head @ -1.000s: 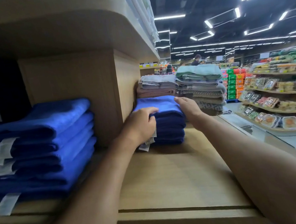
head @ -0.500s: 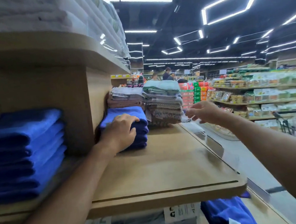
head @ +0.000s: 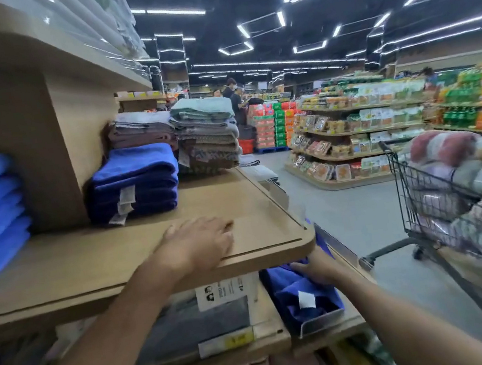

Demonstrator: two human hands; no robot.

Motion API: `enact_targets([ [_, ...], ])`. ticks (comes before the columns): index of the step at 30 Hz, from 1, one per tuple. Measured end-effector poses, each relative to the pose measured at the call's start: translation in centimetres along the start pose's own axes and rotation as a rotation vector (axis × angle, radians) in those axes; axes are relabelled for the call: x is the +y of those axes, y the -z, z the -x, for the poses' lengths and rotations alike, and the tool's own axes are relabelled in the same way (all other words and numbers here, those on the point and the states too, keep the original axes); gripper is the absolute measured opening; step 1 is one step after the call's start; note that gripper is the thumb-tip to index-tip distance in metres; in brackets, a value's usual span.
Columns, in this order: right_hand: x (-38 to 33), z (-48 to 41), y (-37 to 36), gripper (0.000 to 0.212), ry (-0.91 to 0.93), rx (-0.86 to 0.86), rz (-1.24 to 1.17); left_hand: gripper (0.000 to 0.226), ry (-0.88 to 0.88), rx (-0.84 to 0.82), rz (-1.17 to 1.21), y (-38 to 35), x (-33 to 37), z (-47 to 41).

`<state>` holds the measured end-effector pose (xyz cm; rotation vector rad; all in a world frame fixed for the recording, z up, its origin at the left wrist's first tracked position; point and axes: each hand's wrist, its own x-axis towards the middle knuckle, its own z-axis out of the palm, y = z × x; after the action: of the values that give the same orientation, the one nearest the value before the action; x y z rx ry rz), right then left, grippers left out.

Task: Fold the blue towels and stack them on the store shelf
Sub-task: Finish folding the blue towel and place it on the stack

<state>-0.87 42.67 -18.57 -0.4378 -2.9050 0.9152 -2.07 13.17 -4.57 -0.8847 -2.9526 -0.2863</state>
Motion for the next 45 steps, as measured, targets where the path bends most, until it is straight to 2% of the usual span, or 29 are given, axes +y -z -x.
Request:
enact_targets([
  [2,0.2,0.7,-1.0,0.013,-0.022,0.083,-0.052,0.051,0.004,0.031,0.04,-0.2,-0.2,-0.1],
  [5,-0.2,0.8,0.1,0.026,-0.051,0.197,-0.143,0.05,0.011,0.051,0.08,-0.3,-0.3,0.0],
  [10,-1.7,-0.6,4.8,0.024,0.0,0.393,-0.26,0.051,0.008,0.079,0.098,-0.4,-0.3,0.1],
  [16,-6.8,-1.3,14.0,0.017,0.192,0.463,-0.505,0.05,0.005,0.11,0.115,-0.3,-0.2,0.5],
  [22,-16.0,4.1,22.6,0.018,0.436,0.487,-0.797,0.04,-0.052,0.201,0.141,0.3,0.1,1.4],
  [24,-19.4,6.3,24.7,0.017,0.523,0.494,-0.886,0.045,-0.152,0.287,0.281,0.7,0.6,1.9],
  [26,-22.7,8.1,26.2,0.016,0.613,0.499,-0.958,0.054,-0.244,0.349,0.578,1.2,1.9,2.7],
  [28,-26.1,9.4,27.3,0.017,0.685,0.528,-1.007,0.062,-0.283,0.313,0.865,2.0,4.0,3.4],
  [29,-27.7,9.8,27.7,0.017,0.704,0.545,-1.026,0.06,-0.294,0.283,0.954,2.4,5.0,3.6],
  [32,-31.8,10.1,28.5,0.019,0.725,0.605,-0.991,0.024,-0.298,0.286,1.156,3.7,7.3,3.8],
  [33,-32.8,9.9,28.6,0.022,0.722,0.641,-0.956,0.019,-0.274,0.301,1.215,4.1,7.4,4.2],
  [37,-34.0,7.7,28.4,0.021,0.661,0.797,-0.822,0.021,-0.164,0.293,1.491,4.7,3.9,6.4],
  [39,-33.5,5.6,27.6,0.025,0.584,0.859,-0.726,0.024,-0.095,0.378,1.456,4.8,0.7,7.6],
  [41,-33.1,3.2,25.9,0.023,0.534,0.847,-0.635,0.017,-0.066,0.465,1.275,4.7,-2.7,8.6],
  [45,-32.3,-1.5,19.6,0.027,0.447,0.768,-0.44,0.029,-0.007,0.421,0.868,3.0,-7.5,9.9],
])
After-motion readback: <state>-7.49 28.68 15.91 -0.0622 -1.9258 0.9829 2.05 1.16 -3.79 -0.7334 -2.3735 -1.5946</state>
